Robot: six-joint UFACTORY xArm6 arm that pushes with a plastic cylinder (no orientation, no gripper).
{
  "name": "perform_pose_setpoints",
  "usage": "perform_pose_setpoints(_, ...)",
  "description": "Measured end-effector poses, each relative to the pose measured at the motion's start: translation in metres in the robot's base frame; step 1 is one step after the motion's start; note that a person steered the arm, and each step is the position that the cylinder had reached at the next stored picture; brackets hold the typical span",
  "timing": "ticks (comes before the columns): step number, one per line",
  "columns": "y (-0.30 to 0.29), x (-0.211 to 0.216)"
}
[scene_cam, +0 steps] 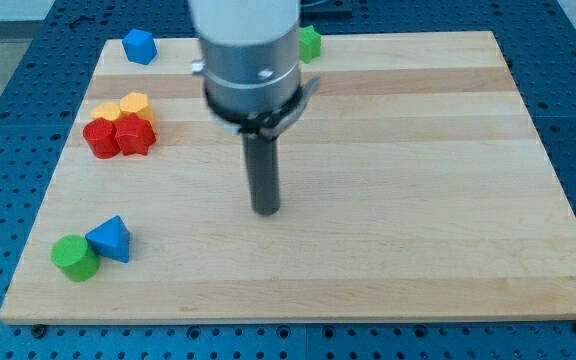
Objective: Push the blue triangle towards center
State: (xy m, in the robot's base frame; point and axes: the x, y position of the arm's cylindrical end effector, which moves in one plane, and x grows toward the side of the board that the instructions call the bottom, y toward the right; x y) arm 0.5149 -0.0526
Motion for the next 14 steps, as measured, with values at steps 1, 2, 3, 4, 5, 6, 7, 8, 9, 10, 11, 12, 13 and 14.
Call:
perform_pose_setpoints(1,-0.031,0.032)
perform_pose_setpoints(2,-0.061,0.071)
perform_pose_setpoints(3,-0.107,0.087)
perform_pose_setpoints(4,-0.15,0.079)
perform_pose_setpoints(5,-0.167,0.057)
perform_pose_setpoints(6,-0.168,0.034)
perform_pose_setpoints(7,-0.159,0.02)
perform_pose_setpoints(8,-0.142,0.011)
perform_pose_setpoints(9,-0.112,0.008)
perform_pose_setpoints(10,-0.072,0.008)
perform_pose_setpoints(11,-0.043,0.005)
perform_pose_setpoints(12,-0.054,0.005)
perform_pose_setpoints(13,-0.092,0.005)
perform_pose_setpoints(14,-0.121,-0.001)
